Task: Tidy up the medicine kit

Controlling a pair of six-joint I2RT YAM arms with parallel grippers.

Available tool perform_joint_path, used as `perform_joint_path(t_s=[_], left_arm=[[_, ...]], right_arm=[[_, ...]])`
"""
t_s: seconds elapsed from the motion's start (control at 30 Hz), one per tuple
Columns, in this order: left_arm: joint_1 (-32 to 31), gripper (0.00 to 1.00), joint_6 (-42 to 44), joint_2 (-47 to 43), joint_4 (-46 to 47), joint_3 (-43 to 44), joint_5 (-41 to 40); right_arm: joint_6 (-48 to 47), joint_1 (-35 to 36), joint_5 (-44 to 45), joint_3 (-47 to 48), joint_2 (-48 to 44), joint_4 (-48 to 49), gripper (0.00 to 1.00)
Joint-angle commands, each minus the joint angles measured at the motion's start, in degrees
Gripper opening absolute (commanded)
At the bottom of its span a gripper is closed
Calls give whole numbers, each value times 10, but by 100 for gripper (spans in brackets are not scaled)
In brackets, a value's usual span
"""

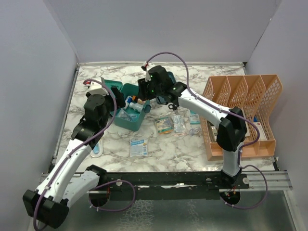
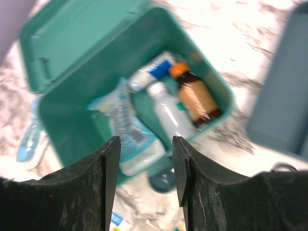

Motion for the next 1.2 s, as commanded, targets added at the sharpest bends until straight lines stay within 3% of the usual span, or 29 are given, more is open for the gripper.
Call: perform_joint_path(t_s=[0.0,0.13,0.43,0.83,1.17], left_arm=[[-2,79,-86,56,-40,-15,53],[-1,70,-104,132,-78,-1,63],[1,69,-85,241,-105,32,86],[17,66,-39,272,-196,59,57],[41,56,5,302,-224,92,18]], right_arm=[[41,-15,58,-96,-60,76,48],[45,-22,73,-149,-89,93,48],[46,-31,75,-164,-95,86,48],[68,-33,113,-205,-129,85,47],[117,-35,125,-266,-166,109,45]])
